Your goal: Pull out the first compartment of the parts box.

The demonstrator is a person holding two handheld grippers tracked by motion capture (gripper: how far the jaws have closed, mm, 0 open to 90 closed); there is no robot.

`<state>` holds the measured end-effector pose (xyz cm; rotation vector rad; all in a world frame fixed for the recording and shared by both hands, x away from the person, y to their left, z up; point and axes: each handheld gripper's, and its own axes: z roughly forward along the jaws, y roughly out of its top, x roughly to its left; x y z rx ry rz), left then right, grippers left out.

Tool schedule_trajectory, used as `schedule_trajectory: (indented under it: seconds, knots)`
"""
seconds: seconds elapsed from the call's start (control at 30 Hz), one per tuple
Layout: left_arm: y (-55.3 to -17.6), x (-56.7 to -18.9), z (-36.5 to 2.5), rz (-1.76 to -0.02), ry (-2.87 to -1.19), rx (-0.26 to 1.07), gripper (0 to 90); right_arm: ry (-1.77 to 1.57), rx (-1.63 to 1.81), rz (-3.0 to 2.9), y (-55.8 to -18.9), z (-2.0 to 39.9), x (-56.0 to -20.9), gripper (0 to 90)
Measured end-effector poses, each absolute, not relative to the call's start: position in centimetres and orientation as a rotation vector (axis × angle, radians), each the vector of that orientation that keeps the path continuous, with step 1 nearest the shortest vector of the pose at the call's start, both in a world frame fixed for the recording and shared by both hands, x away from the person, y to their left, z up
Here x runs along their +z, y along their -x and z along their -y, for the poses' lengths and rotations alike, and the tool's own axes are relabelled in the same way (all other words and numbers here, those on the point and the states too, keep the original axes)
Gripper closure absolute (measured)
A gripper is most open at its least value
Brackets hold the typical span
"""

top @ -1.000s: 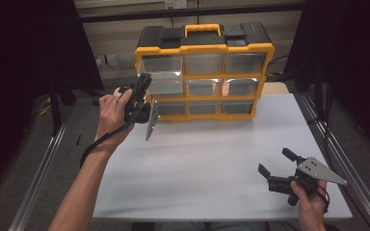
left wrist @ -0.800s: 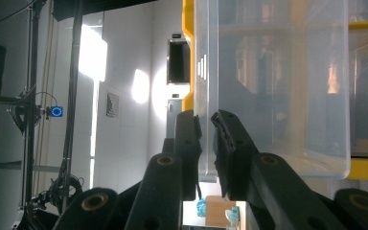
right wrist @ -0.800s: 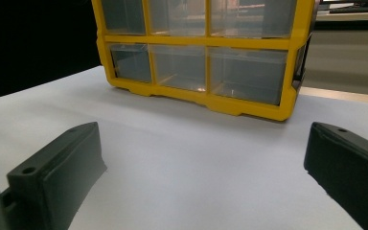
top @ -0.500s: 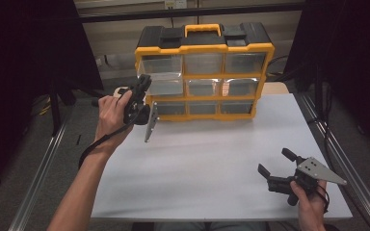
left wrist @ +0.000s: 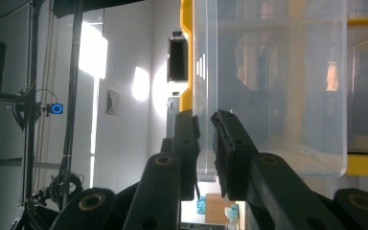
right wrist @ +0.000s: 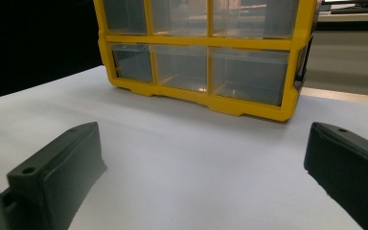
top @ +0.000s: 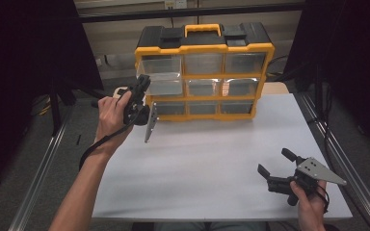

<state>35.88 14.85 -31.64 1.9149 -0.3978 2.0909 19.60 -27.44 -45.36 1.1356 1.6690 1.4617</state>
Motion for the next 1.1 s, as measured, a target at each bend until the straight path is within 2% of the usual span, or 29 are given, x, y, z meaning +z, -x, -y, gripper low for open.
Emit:
schedule_trajectory:
  seconds: [0.13, 0.4, 0.5, 0.57, 0.67, 0.77, 0.83, 0.9, 1.0, 1.07, 1.1]
  knots:
    - [-35.9, -31.5, -15.0, 0.392, -1.906, 2.054, 79.1, -1.139, 1.464, -1.665, -19.6, 27.4, -45.4, 0.0]
    - [-36.0, -31.8, -14.6, 0.366, -1.922, 2.018, 67.6, -1.141, 1.466, -1.672, -19.6, 27.4, -45.4, 0.0]
    - [-36.1, -32.3, -14.4, 0.307, -1.904, 2.005, 49.6, -1.143, 1.467, -1.671, -19.6, 27.4, -45.4, 0.0]
    - [-36.1, -32.3, -14.3, 0.297, -1.898, 2.006, 47.1, -1.143, 1.468, -1.672, -19.6, 27.4, -45.4, 0.0]
    - [-36.3, -32.3, -14.2, 0.244, -1.891, 1.963, 32.6, -1.136, 1.469, -1.677, -19.6, 27.4, -45.4, 0.0]
    - [-36.6, -32.0, -14.3, 0.164, -1.862, 1.918, 28.5, -1.137, 1.469, -1.676, -19.6, 27.4, -45.4, 0.0]
    - [-36.6, -32.0, -14.4, 0.099, -1.849, 1.868, 19.5, -1.132, 1.47, -1.677, -19.6, 27.4, -45.4, 0.0]
    - [-36.6, -32.2, -14.5, 0.049, -1.841, 1.828, 15.5, -1.133, 1.47, -1.677, -19.6, 27.4, -45.4, 0.0]
    - [-36.7, -32.3, -14.6, -0.001, -1.825, 1.788, 14.1, -1.136, 1.469, -1.676, -19.6, 27.4, -45.4, 0.0]
    - [-36.7, -32.6, -14.6, -0.137, -1.833, 1.712, 11.9, -1.136, 1.469, -1.677, -19.6, 27.4, -45.4, 0.0]
    - [-36.7, -32.5, -14.6, -0.146, -1.817, 1.706, 9.9, -1.134, 1.469, -1.675, -19.6, 27.4, -45.4, 0.0]
